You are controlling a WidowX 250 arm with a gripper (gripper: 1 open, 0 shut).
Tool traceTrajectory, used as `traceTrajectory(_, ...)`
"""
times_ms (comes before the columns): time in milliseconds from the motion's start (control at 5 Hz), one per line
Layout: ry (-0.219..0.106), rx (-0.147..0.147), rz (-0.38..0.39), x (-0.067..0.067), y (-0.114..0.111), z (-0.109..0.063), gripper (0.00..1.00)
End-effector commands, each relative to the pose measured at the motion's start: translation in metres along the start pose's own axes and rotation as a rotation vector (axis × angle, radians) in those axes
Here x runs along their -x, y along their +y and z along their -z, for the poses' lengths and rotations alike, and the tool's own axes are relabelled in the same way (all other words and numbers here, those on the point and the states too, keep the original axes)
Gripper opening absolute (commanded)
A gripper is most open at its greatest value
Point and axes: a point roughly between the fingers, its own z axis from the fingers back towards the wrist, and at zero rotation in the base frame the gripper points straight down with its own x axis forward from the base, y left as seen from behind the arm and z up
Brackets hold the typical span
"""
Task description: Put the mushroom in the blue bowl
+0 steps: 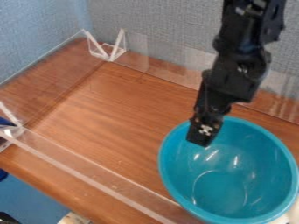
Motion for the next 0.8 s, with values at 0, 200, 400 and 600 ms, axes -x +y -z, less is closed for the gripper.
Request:
traceTrajectory(0,-0.031,-0.045,-0.033,-0.0044,0.0077,-0.0097,1.00)
traceTrajectory(200,-0.032,-0.044,-0.060,-0.0025,0.0097,-0.0068,1.00)
traceTrajectory(400,-0.032,-0.043,-0.087,-0.0003,0.0118,-0.0043,1.00)
traceTrajectory(600,-0.033,-0.040,-0.132,0.0045,0.0078,-0.0036,1.00)
